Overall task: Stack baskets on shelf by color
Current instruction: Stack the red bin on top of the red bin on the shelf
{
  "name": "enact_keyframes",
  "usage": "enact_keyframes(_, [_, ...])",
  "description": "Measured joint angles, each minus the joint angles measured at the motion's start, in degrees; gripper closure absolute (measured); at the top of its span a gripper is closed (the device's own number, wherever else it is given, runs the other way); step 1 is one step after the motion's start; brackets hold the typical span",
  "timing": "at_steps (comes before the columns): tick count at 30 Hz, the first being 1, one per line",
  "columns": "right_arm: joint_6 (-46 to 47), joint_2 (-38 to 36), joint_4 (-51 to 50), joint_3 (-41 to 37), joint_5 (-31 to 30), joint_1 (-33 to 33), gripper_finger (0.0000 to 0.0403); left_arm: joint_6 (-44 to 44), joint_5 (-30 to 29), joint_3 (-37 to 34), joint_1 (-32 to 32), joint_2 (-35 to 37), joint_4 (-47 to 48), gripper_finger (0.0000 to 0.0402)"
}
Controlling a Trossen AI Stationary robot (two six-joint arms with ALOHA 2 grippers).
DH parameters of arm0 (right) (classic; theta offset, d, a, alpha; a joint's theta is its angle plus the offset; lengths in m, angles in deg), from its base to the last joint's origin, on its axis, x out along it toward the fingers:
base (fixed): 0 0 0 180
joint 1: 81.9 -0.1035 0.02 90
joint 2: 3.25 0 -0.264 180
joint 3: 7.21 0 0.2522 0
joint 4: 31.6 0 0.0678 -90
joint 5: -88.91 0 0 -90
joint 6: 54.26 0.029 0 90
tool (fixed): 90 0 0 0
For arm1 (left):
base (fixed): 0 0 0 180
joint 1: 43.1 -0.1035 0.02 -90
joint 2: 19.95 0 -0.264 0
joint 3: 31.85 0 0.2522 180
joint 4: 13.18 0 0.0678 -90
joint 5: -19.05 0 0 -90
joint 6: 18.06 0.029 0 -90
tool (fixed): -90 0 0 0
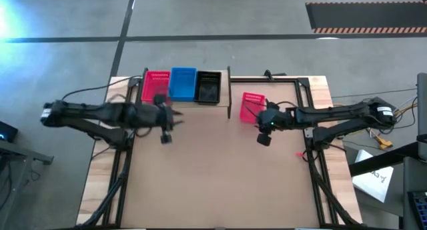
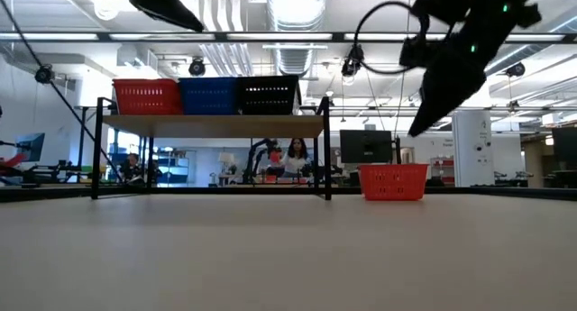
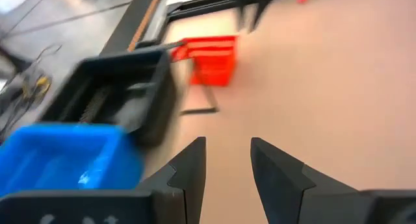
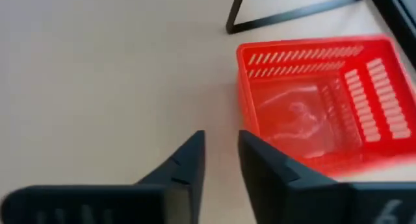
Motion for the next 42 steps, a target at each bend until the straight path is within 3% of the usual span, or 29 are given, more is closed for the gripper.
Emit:
enact_keyframes(5, [-10.8, 3.8, 9.6, -3.8, -0.3, 3.1, 0.0265, -0.6, -4.5, -0.6, 10.0, -7.0, -5.9, 0.0295])
enact_keyframes(9, [-14.6, 7.7, 12.6, -3.7, -0.4, 5.7, 0.0260, -5.5, -9.1, 1.1, 17.4, -12.5, -6.5, 0.0295])
enact_keyframes(14, [-16.0, 12.3, 12.7, -3.2, 1.4, 7.7, 0.0288, -12.6, -15.8, 1.7, 25.2, -17.6, -6.7, 0.0295])
enact_keyframes(19, [-12.3, 14.2, 12.4, -2.2, 2.0, 6.0, 0.0353, -19.5, -16.3, 1.8, 31.9, -20.7, -6.8, 0.0295])
enact_keyframes(22, [-8.7, 14.2, 12.0, -1.4, 3.0, 2.1, 0.0387, -20.9, -16.4, 1.8, 35.7, -22.0, -8.2, 0.0295])
enact_keyframes(27, [0.6, 15.6, 12.9, 1.8, 3.0, -9.1, 0.0390, -20.8, -21.8, 1.8, 41.1, -23.0, -11.9, 0.0295])
enact_keyframes(33, [7.2, 25.3, 19.6, 9.7, -0.4, -21.4, 0.0390, -21.1, -29.6, 3.1, 45.7, -23.1, -11.9, 0.0295])
enact_keyframes(36, [8.4, 33.7, 20.5, 17.3, -4.1, -23.5, 0.0390, -22.6, -30.5, 3.5, 47.0, -22.9, -11.9, 0.0295])
enact_keyframes(42, [1.9, 51.2, 20.5, 36.4, -4.7, -23.8, 0.0390, -30.9, -30.7, 3.5, 48.8, -22.8, -6.2, 0.0295])
